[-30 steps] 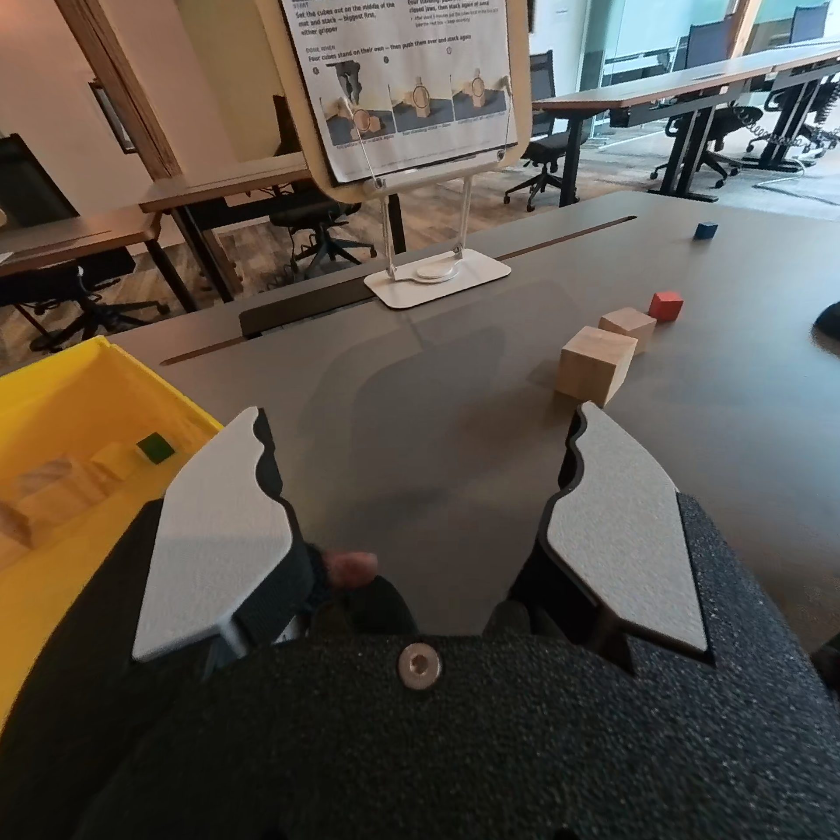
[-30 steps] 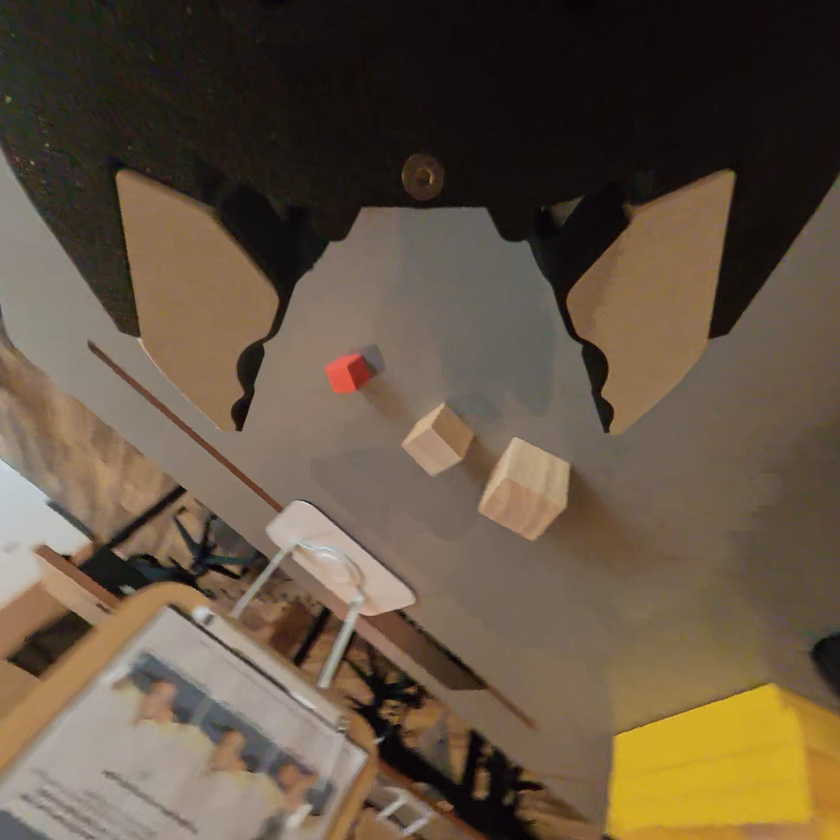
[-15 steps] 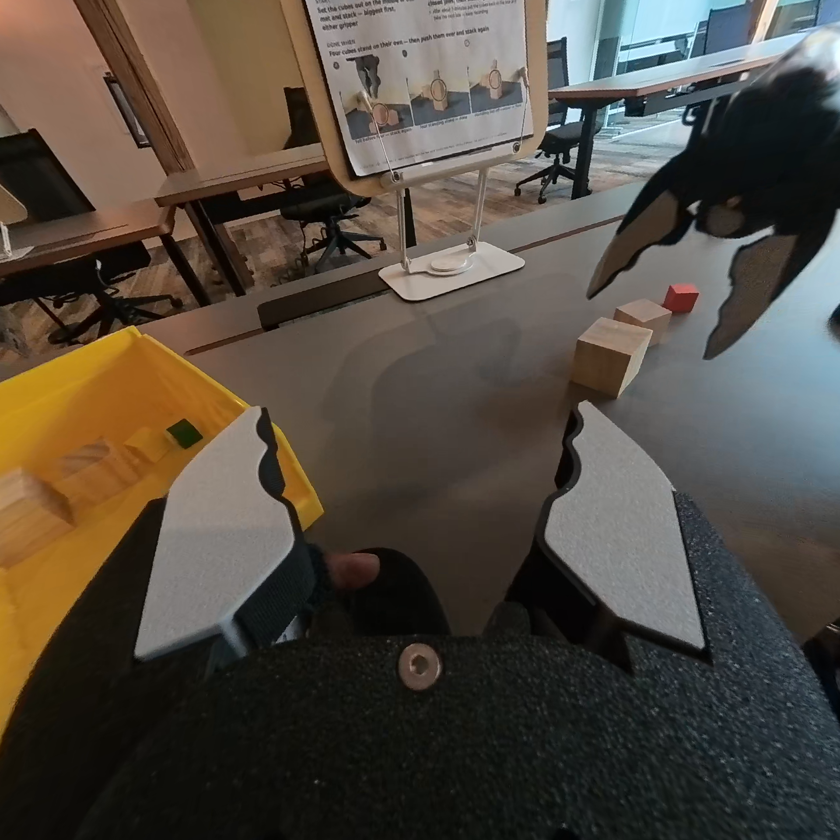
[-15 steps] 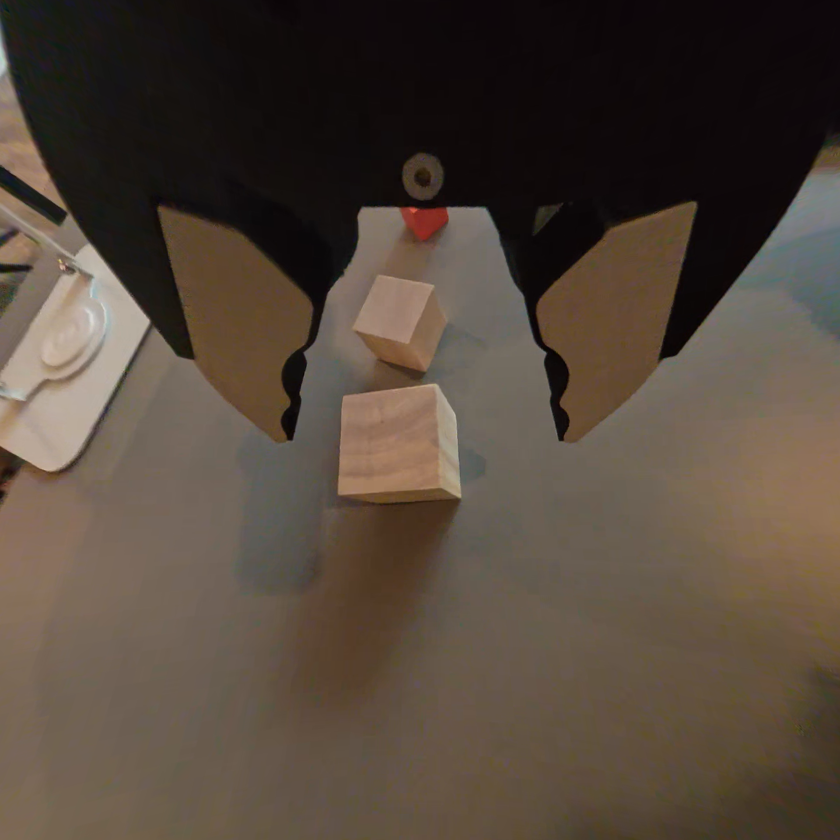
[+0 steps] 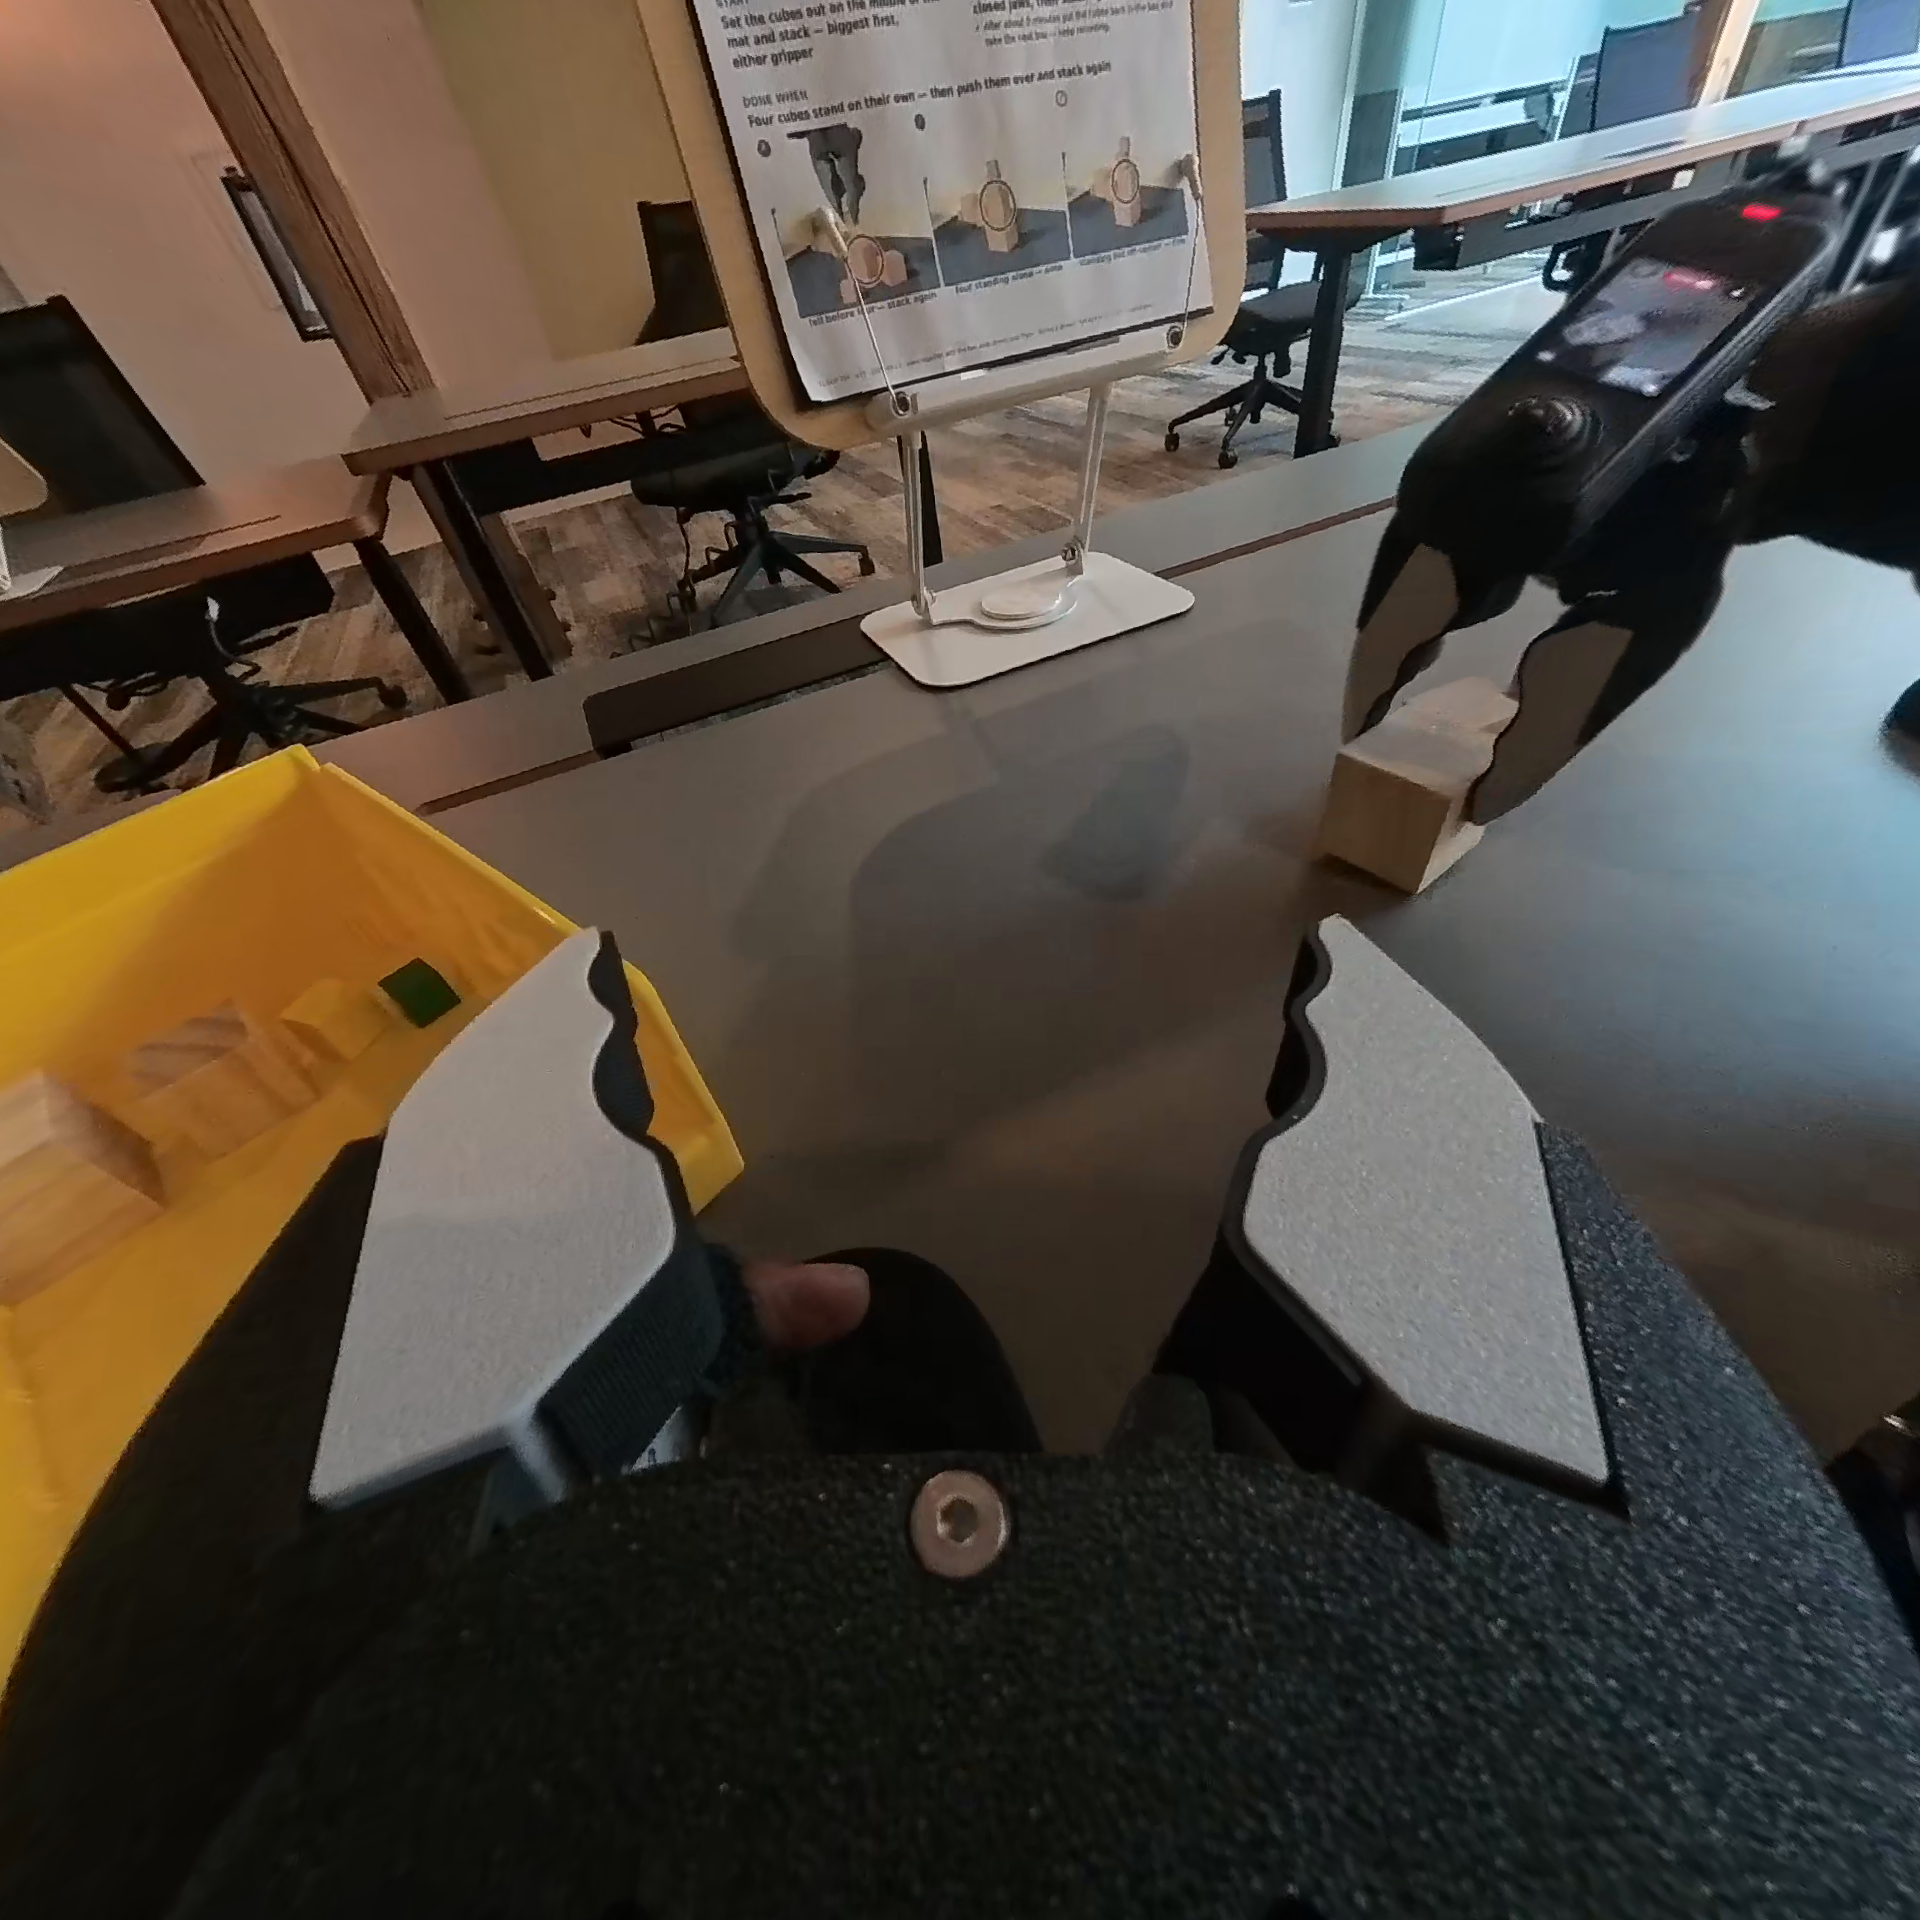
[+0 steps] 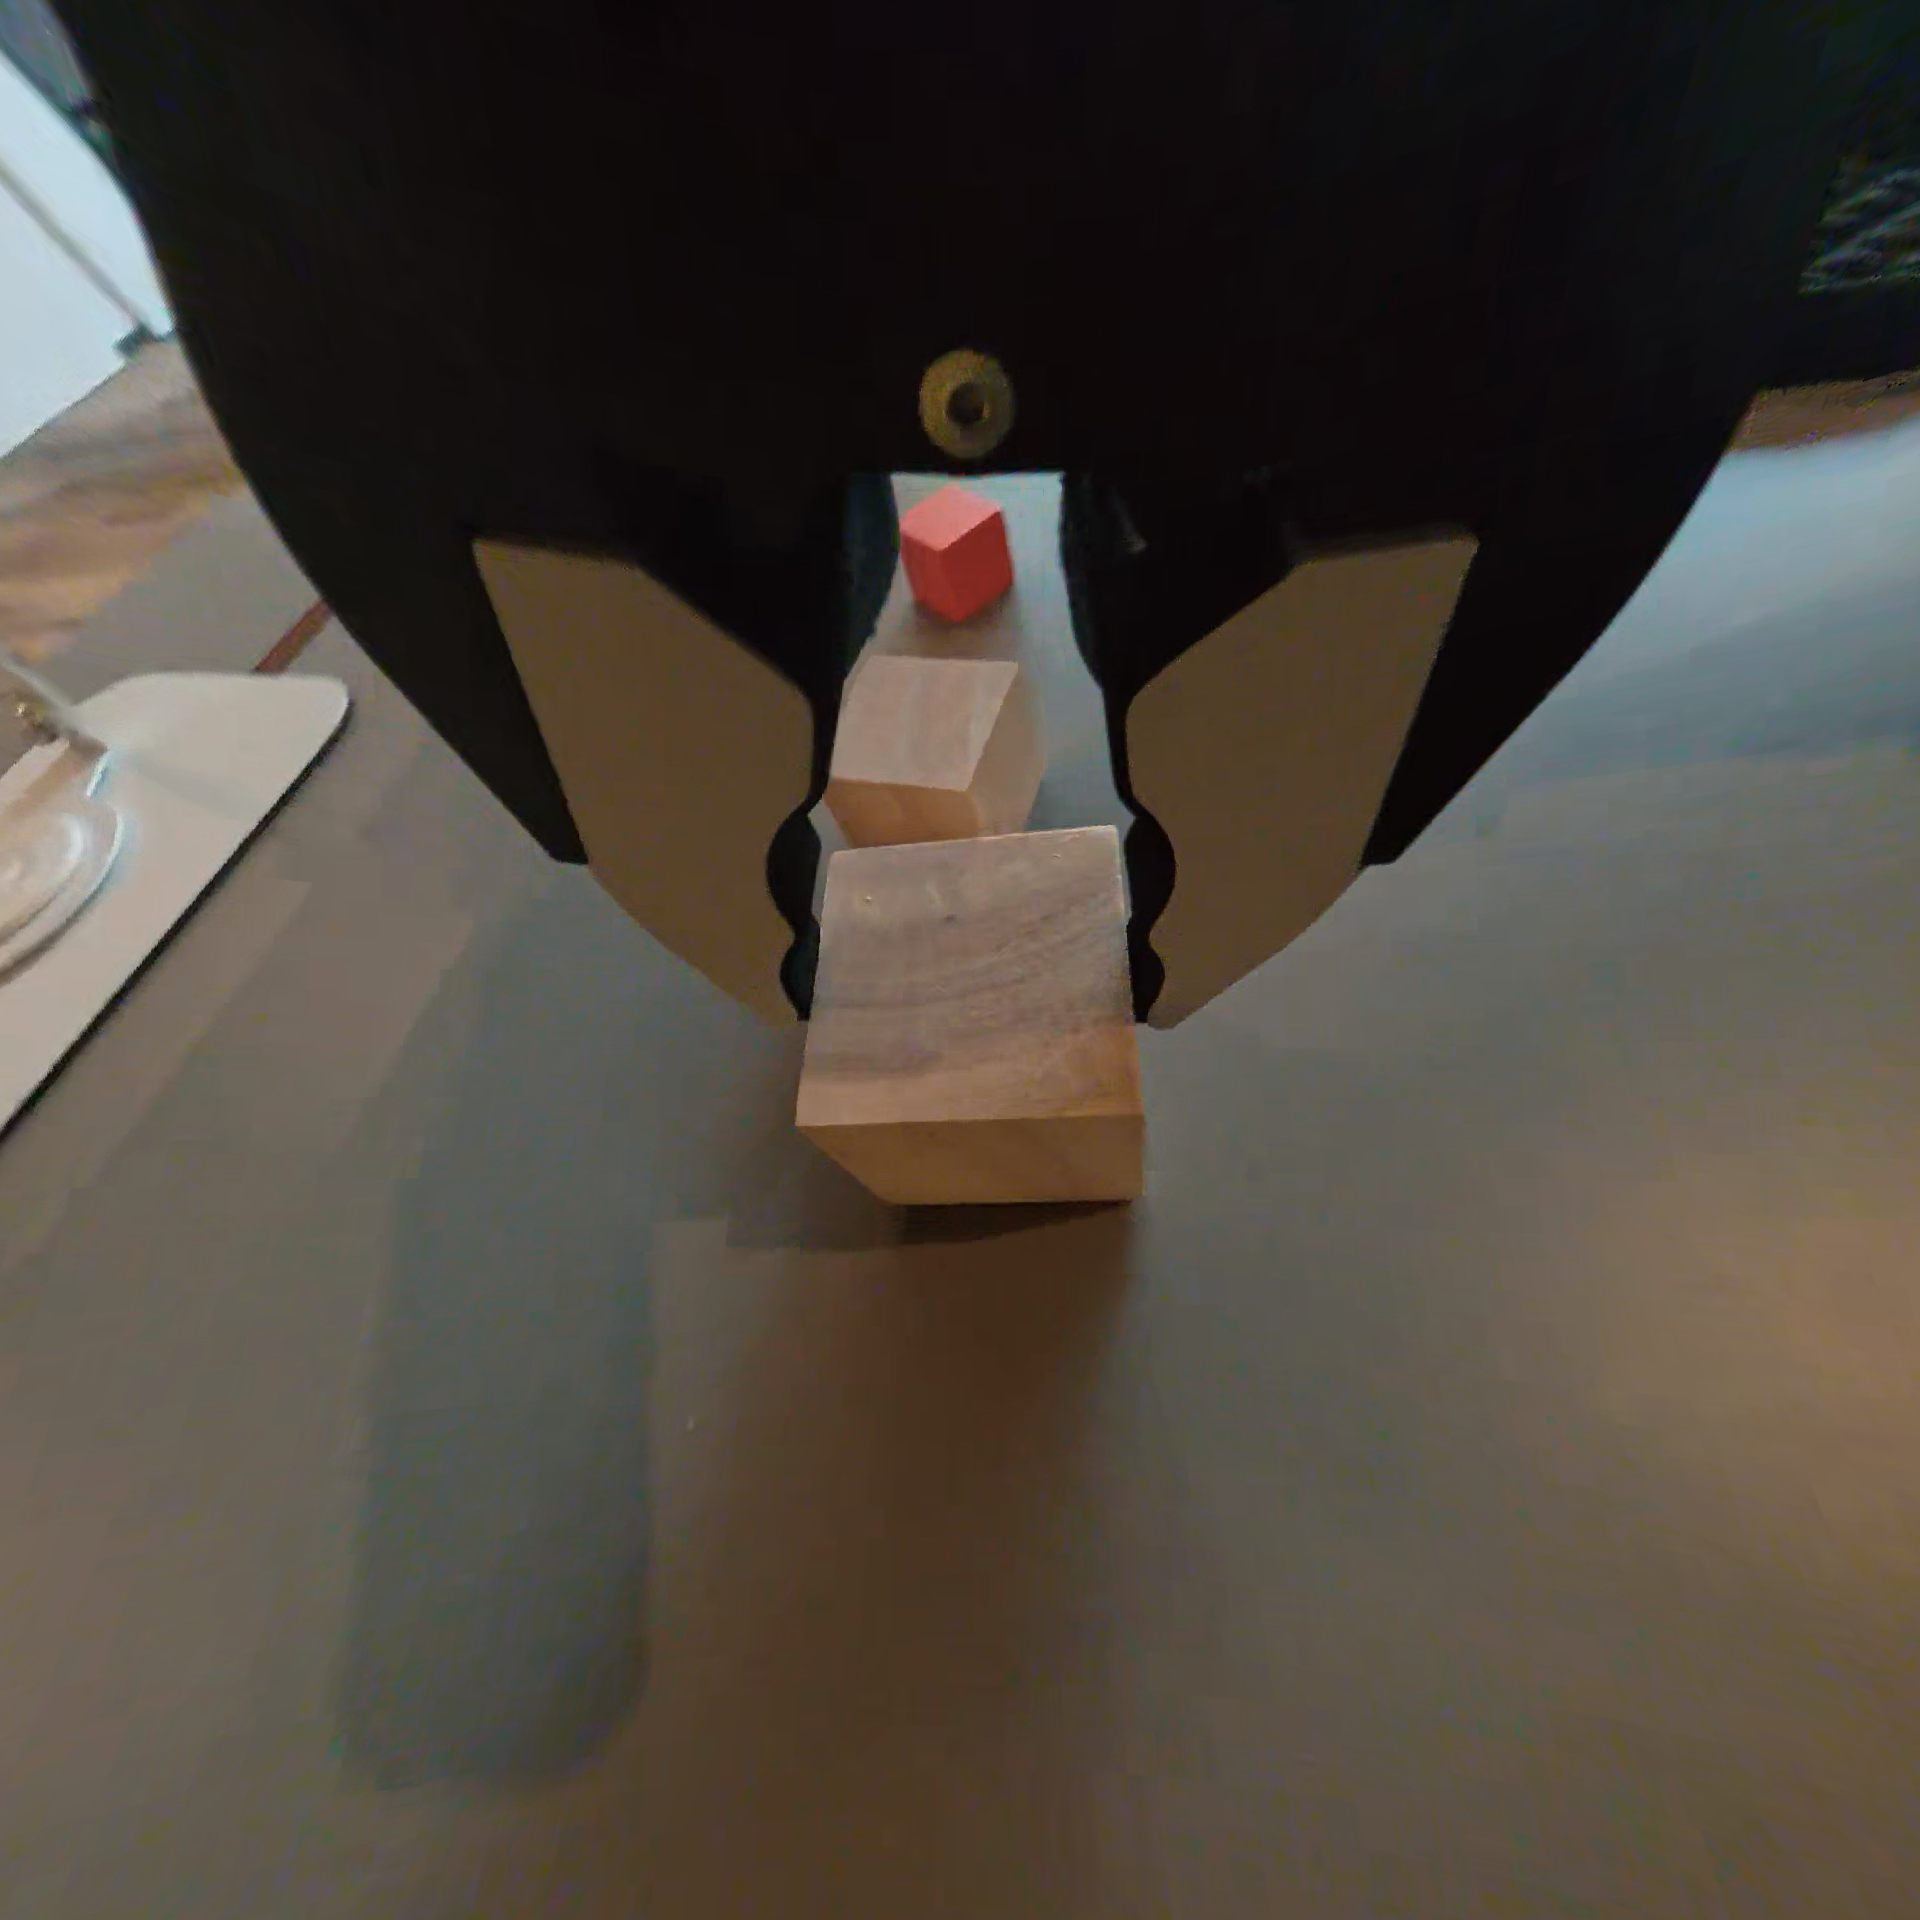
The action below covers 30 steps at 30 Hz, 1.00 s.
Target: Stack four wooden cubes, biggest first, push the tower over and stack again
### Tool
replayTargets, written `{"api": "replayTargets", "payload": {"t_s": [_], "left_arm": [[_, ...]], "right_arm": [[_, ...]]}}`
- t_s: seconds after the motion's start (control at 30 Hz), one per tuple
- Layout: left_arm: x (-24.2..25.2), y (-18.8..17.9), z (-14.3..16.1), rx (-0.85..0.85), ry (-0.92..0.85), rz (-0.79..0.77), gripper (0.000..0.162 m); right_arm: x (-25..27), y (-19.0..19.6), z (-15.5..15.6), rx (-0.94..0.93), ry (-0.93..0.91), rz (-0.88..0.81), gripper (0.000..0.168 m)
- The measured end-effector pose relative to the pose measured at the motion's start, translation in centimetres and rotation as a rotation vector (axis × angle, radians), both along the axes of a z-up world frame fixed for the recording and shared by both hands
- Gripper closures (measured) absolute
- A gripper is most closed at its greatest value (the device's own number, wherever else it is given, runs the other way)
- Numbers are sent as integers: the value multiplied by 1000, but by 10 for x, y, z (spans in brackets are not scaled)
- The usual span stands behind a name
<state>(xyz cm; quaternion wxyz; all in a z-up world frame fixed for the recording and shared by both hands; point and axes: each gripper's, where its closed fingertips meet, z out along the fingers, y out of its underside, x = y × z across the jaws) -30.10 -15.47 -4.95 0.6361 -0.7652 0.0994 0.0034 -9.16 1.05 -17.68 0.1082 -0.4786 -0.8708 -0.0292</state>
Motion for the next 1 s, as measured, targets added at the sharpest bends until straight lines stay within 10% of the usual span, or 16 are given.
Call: {"api": "replayTargets", "payload": {"t_s": [0.67, 0.8, 1.0], "left_arm": [[10, 0, 2, 10, 13, -28, 46], [12, 1, 1, 8, 16, -34, 46], [11, 1, 0, 3, 20, -34, 47]], "right_arm": [[35, -50, -5, -18, -33, -226, 111], [40, -46, 9, -33, -13, -239, 83], [46, 12, 43, -59, 97, -288, 84]]}}
